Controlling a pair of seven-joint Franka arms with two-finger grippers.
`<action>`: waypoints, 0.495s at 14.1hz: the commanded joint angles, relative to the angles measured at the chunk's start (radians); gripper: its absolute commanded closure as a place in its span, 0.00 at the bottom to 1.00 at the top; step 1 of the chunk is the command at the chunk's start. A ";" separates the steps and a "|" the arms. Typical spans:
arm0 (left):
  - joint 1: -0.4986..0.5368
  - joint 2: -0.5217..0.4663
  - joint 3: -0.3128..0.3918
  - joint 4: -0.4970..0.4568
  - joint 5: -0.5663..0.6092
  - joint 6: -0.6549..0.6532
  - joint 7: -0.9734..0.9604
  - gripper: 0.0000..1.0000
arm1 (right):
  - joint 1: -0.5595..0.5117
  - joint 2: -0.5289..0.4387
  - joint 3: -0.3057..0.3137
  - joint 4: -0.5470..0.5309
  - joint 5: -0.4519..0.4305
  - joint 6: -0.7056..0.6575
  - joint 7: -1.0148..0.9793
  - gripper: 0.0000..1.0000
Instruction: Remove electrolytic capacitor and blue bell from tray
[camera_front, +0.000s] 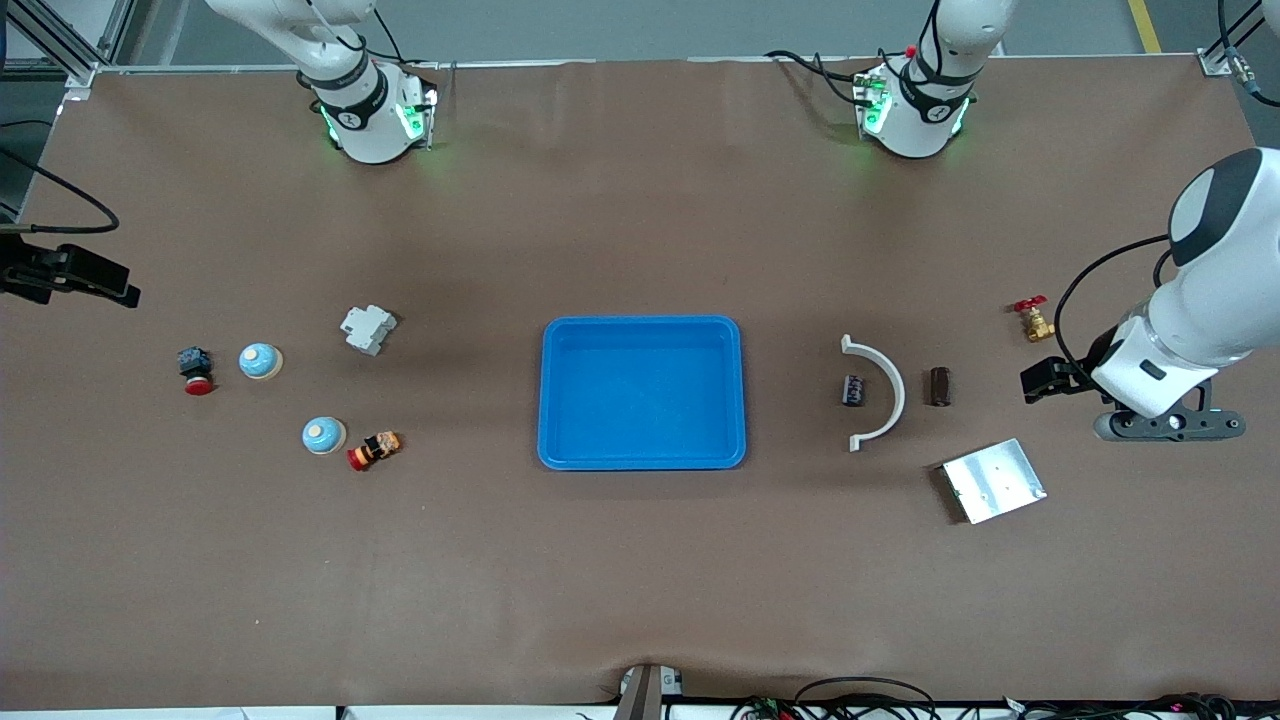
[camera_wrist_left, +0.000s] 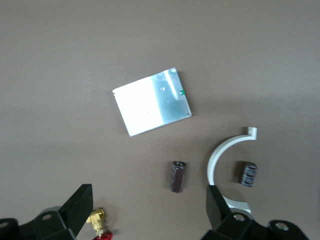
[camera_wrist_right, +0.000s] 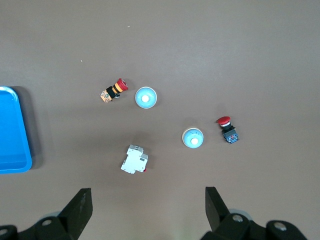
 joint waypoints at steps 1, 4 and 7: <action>-0.079 -0.014 0.022 0.011 -0.016 -0.051 -0.004 0.00 | -0.018 -0.003 0.013 0.009 0.018 -0.009 0.004 0.00; -0.191 -0.039 0.072 0.105 -0.042 -0.114 -0.003 0.00 | -0.018 -0.003 0.013 0.009 0.018 -0.009 0.004 0.00; -0.362 -0.048 0.173 0.311 -0.117 -0.259 -0.001 0.00 | -0.018 -0.003 0.013 0.009 0.018 -0.009 0.005 0.00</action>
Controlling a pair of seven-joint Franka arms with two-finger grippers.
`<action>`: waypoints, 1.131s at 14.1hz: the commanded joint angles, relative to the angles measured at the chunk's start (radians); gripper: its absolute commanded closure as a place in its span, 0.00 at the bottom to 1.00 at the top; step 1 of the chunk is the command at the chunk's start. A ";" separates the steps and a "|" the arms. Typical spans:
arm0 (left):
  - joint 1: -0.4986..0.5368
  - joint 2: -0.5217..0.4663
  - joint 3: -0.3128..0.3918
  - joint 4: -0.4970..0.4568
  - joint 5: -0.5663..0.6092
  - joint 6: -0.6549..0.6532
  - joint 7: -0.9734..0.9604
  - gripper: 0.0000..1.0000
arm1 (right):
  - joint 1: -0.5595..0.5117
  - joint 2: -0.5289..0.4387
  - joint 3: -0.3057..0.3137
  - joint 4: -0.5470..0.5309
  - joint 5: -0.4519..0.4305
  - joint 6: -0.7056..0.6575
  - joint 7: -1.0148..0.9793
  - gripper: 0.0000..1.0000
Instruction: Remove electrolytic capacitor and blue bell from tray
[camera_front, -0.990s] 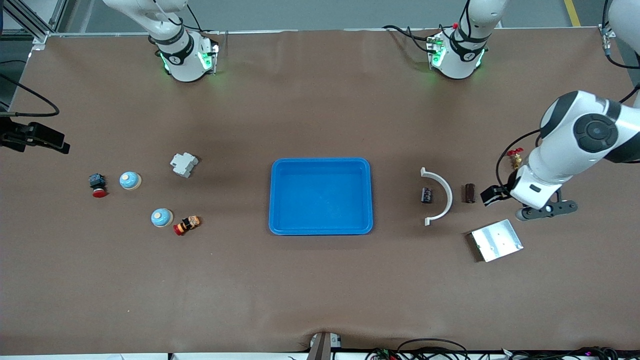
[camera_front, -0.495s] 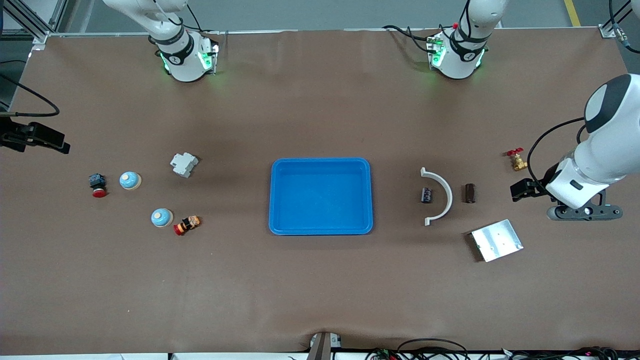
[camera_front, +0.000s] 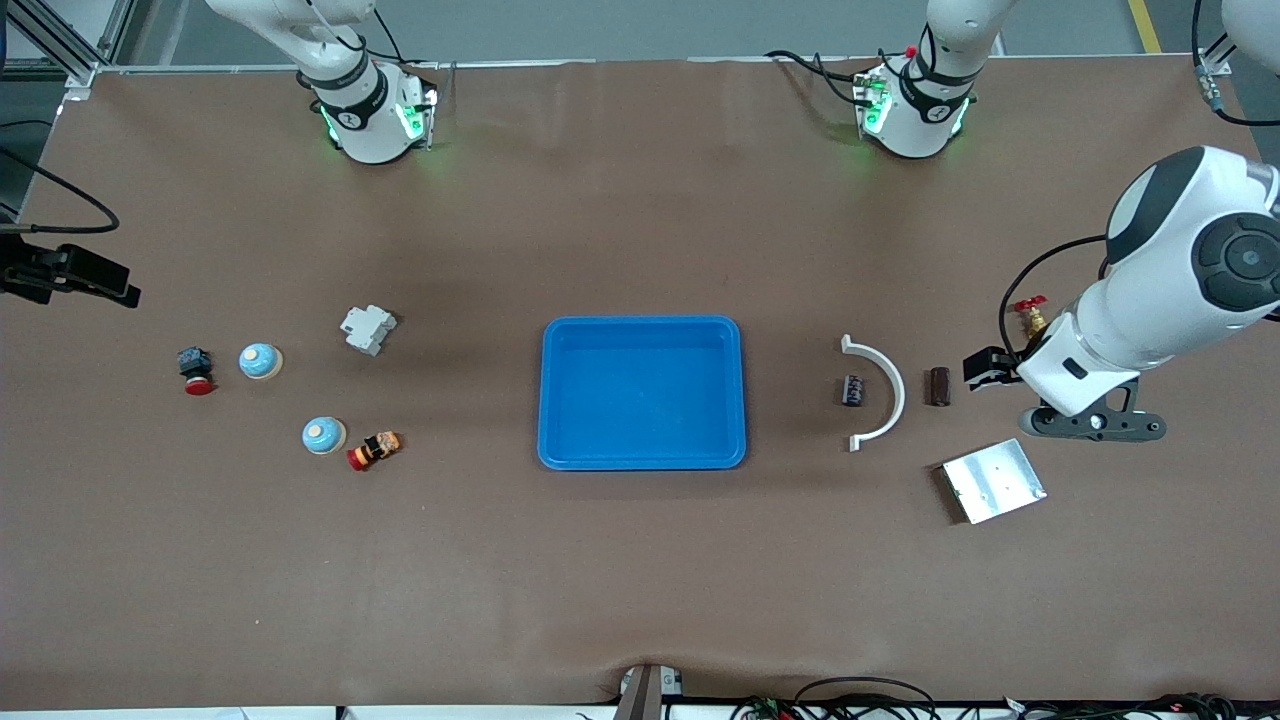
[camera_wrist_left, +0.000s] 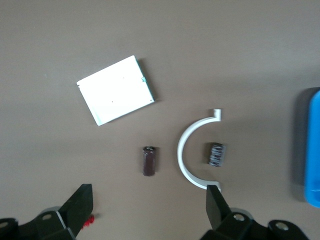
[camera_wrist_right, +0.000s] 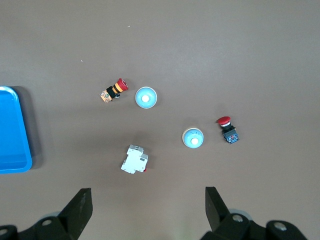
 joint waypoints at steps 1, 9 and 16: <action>-0.169 -0.050 0.129 0.198 -0.082 -0.124 0.014 0.00 | -0.018 -0.003 0.013 0.009 0.018 -0.009 0.005 0.00; -0.703 -0.381 0.977 0.212 -0.521 -0.127 0.309 0.00 | -0.020 -0.003 0.013 0.009 0.018 -0.009 0.005 0.00; -0.877 -0.461 1.163 0.145 -0.553 -0.132 0.369 0.00 | -0.020 -0.003 0.013 0.009 0.018 -0.009 0.005 0.00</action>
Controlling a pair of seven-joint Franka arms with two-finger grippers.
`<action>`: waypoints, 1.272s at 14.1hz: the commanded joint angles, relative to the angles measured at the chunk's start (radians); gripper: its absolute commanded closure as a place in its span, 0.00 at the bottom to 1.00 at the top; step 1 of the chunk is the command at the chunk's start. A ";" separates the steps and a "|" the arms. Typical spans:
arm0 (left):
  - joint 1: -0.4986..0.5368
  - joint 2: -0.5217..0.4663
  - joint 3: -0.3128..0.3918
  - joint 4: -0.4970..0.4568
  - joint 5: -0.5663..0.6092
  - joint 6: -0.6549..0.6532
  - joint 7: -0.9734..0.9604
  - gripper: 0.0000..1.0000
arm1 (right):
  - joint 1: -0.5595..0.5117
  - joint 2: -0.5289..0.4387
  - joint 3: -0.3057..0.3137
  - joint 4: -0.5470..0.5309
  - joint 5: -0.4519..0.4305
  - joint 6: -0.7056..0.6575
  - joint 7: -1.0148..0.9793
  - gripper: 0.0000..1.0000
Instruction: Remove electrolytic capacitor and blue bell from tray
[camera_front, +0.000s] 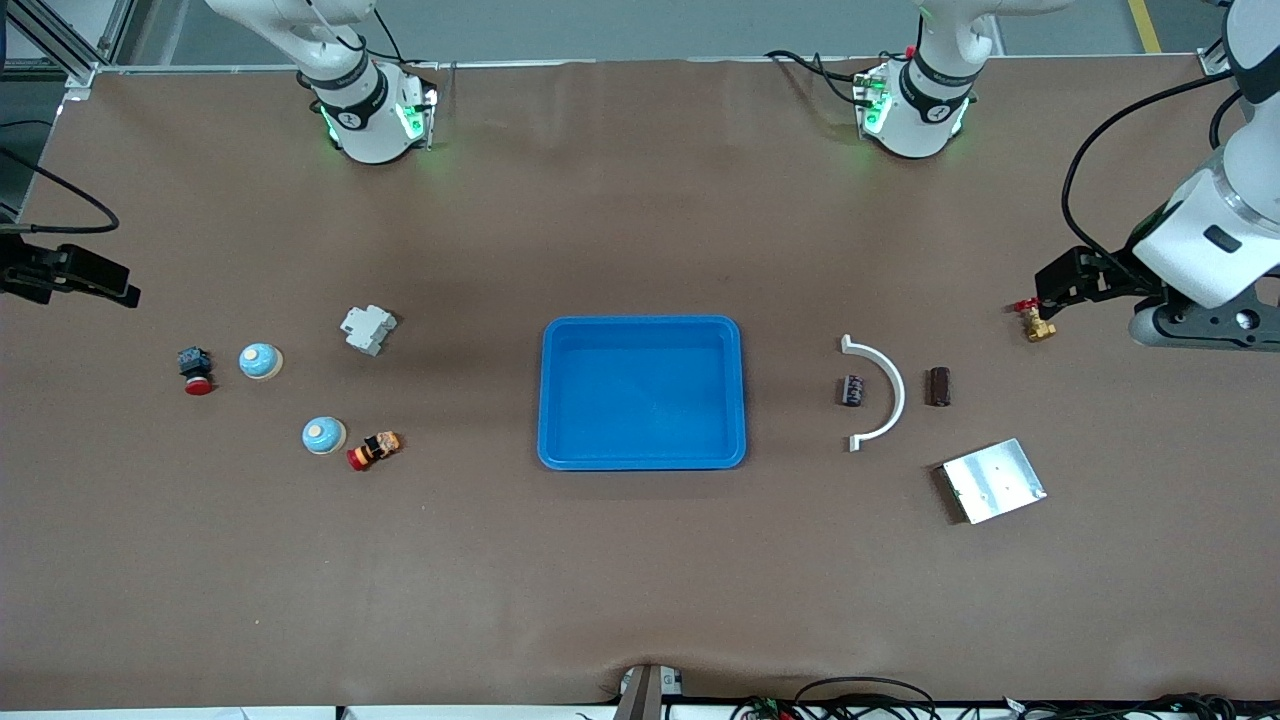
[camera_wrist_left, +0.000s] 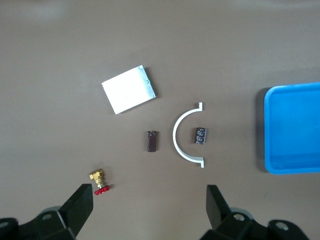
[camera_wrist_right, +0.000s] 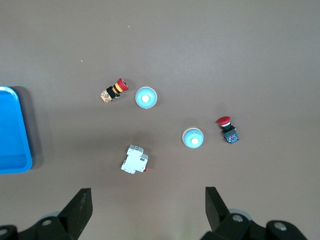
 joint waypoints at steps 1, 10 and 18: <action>-0.053 -0.033 0.047 -0.039 -0.032 0.003 0.016 0.00 | -0.019 -0.003 0.013 0.009 0.018 -0.009 0.005 0.00; -0.042 -0.120 0.047 -0.174 -0.023 0.119 0.038 0.00 | -0.018 -0.003 0.013 0.009 0.018 -0.009 0.005 0.00; 0.008 -0.127 0.038 -0.188 -0.021 0.160 0.172 0.00 | -0.018 -0.003 0.013 0.009 0.018 -0.012 0.002 0.00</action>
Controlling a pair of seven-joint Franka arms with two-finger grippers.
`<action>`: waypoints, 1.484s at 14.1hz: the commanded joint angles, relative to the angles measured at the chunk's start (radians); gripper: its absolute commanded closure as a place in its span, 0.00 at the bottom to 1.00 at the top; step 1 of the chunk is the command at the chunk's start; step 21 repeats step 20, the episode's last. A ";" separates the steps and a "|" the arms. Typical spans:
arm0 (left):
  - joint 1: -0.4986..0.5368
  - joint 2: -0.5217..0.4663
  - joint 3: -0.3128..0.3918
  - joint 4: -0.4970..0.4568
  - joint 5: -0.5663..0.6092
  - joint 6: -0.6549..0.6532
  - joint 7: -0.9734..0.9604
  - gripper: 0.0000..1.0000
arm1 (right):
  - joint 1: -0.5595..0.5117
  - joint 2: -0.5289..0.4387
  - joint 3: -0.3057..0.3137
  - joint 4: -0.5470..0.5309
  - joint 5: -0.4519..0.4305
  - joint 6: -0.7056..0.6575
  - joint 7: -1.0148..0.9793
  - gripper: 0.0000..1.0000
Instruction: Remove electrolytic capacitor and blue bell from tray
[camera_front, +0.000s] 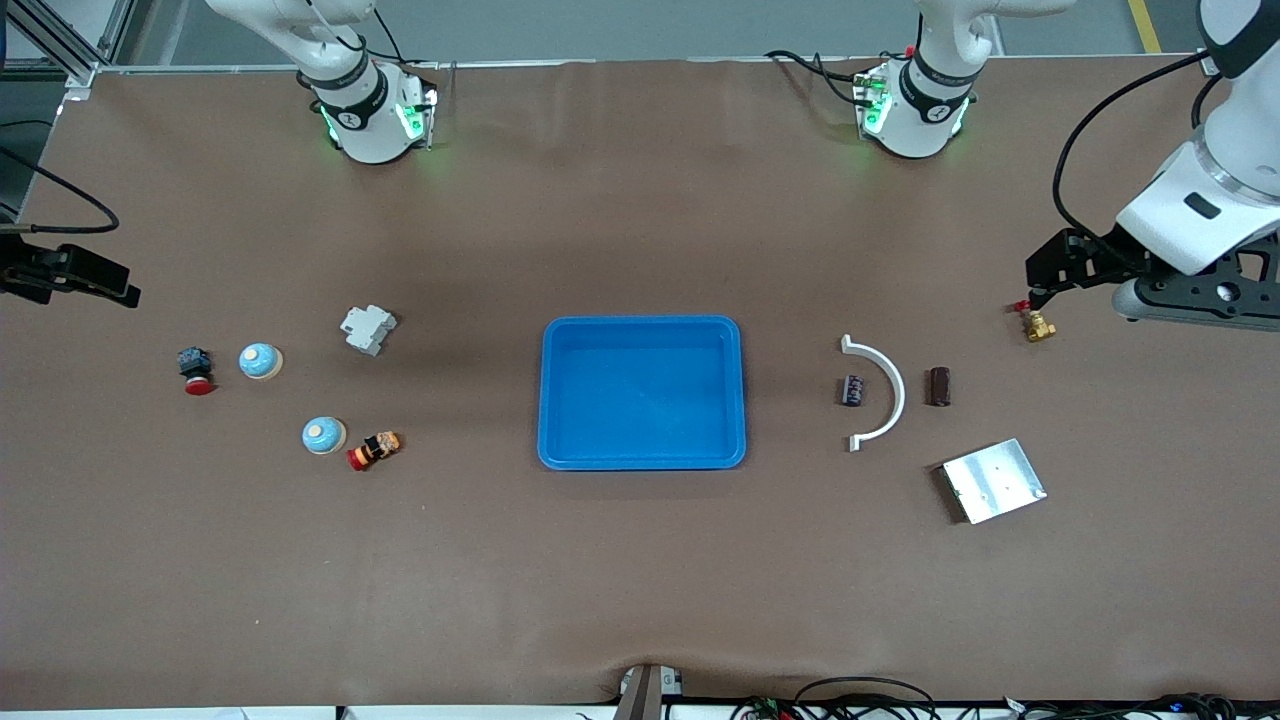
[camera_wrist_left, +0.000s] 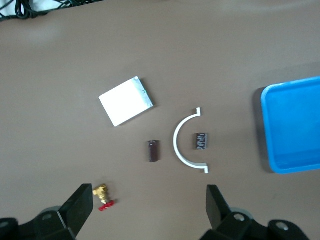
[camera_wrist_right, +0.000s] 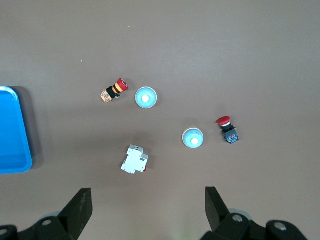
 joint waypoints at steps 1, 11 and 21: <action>0.021 -0.022 -0.001 -0.016 -0.009 0.026 0.042 0.00 | -0.016 -0.004 0.013 0.009 0.016 -0.015 0.002 0.00; 0.017 -0.009 -0.003 -0.016 -0.010 0.015 0.019 0.00 | -0.010 -0.007 0.019 0.009 0.002 -0.019 0.011 0.00; 0.017 -0.011 -0.006 -0.014 -0.009 0.017 0.015 0.00 | -0.007 -0.007 0.019 0.007 0.007 0.040 0.011 0.00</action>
